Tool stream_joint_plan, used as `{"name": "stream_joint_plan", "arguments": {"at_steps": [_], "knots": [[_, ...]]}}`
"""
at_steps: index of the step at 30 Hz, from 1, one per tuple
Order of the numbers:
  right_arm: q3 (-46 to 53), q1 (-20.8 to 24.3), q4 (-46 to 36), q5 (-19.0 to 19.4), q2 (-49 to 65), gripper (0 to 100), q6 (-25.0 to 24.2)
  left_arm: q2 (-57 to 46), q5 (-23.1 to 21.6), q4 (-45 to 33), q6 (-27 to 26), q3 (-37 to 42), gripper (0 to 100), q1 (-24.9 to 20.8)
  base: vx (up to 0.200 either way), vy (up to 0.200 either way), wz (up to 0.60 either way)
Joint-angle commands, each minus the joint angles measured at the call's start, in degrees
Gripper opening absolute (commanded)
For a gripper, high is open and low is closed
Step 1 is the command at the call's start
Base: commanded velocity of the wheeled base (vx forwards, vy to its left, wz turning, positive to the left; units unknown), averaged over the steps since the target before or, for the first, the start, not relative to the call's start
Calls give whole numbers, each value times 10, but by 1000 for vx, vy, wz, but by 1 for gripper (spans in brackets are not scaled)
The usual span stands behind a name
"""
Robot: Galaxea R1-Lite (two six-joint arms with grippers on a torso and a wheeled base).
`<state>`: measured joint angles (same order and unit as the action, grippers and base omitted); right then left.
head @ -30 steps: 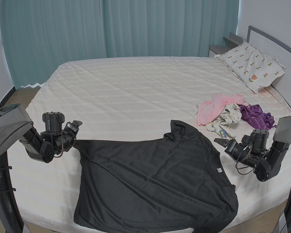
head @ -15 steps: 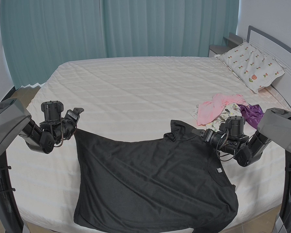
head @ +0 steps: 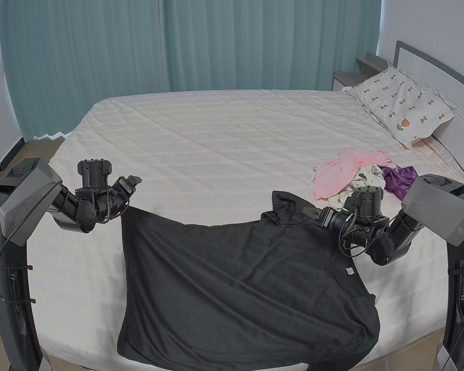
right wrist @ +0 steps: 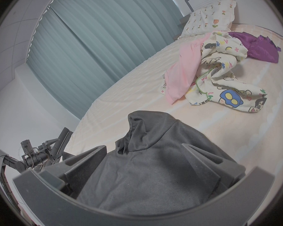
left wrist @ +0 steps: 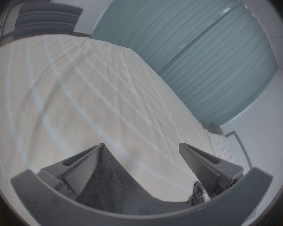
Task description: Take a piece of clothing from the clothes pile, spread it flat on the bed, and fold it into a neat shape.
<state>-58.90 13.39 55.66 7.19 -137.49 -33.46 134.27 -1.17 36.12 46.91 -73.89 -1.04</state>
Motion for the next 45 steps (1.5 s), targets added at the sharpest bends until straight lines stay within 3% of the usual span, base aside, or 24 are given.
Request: {"name": "stream_joint_plan", "arguments": {"at_steps": [1,3,6,7,8,17,21,24,29,30,34,38,45], "knots": [[5,-1,3,-2,-10,100,1,8,3,-32,-78,-13,100,1,0,0,0],[6,-3,3,-2,-10,100,2,7,9,-55,-118,-18,100,1,0,0,0],[5,-7,3,-2,-14,100,2,16,76,-69,-176,-40,100,1,0,0,0],[5,-7,3,-2,-14,100,2,16,76,-69,-176,-40,100,1,0,0,0],[6,-8,3,-2,-16,100,2,30,111,-68,-200,-57,100,1,0,0,0],[-3,-10,5,-2,-19,100,2,32,119,-77,-244,-57,100,-4,0,0,0],[-17,-10,-1,-2,-20,100,5,20,118,-76,-220,-28,100,-3,0,0,0],[-46,-10,-16,-2,-28,100,42,-22,100,-74,-145,36,100,-3,0,0,0],[-94,-10,-70,-1,-45,100,71,-63,53,-66,-88,118,100,-4,0,0,0],[-121,-12,-81,-2,-61,100,82,-77,34,-47,-49,157,100,-5,0,0,0],[-151,-25,-95,-2,-79,100,118,-95,10,23,10,228,100,-5,0,0,0],[-188,-34,-120,-2,-101,100,126,-88,-22,108,30,293,100,-4,0,0,0],[-281,-30,-156,-2,-148,100,125,-49,-38,182,80,317,100,-4,0,0,0]]}}
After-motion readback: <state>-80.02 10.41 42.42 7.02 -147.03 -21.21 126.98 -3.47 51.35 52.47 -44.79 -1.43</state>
